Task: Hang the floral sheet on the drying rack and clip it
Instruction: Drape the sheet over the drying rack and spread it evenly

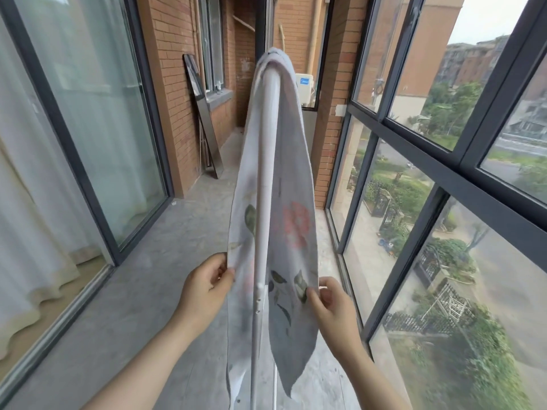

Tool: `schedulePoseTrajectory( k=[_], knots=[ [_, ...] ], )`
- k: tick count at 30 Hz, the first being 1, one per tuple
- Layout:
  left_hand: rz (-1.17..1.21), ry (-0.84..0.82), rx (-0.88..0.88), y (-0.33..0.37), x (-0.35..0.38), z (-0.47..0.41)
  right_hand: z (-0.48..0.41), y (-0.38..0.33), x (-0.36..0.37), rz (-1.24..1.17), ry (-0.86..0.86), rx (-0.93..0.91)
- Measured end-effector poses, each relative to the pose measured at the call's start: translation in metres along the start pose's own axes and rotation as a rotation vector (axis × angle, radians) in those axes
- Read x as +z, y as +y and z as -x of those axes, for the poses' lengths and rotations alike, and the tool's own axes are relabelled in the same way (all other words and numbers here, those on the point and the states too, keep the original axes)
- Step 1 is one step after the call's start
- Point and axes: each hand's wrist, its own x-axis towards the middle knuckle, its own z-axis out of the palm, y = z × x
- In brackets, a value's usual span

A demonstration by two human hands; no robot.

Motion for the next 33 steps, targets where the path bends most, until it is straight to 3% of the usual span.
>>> schedulePoseTrajectory(
  k=[5, 8, 14, 18, 21, 33],
  knots=[
    [0.071, -0.041, 0.034, 0.002, -0.005, 0.021, 0.024, -0.011, -0.006, -0.057, -0.092, -0.026],
    [0.130, -0.007, 0.010, 0.008, -0.016, 0.039, 0.041, -0.012, -0.001, 0.034, -0.125, -0.001],
    [0.201, 0.084, -0.012, 0.016, -0.034, 0.061, 0.078, -0.019, 0.016, 0.281, -0.016, -0.046],
    [0.185, -0.027, -0.032, 0.005, -0.031, 0.062, 0.101, -0.013, 0.026, 0.381, 0.025, -0.038],
    [0.132, -0.087, -0.043, -0.010, -0.021, 0.068, 0.116, -0.004, 0.028, 0.379, 0.033, -0.024],
    [0.094, 0.030, -0.015, -0.057, 0.021, 0.055, 0.090, 0.046, 0.033, 0.305, 0.006, 0.020]
  ],
)
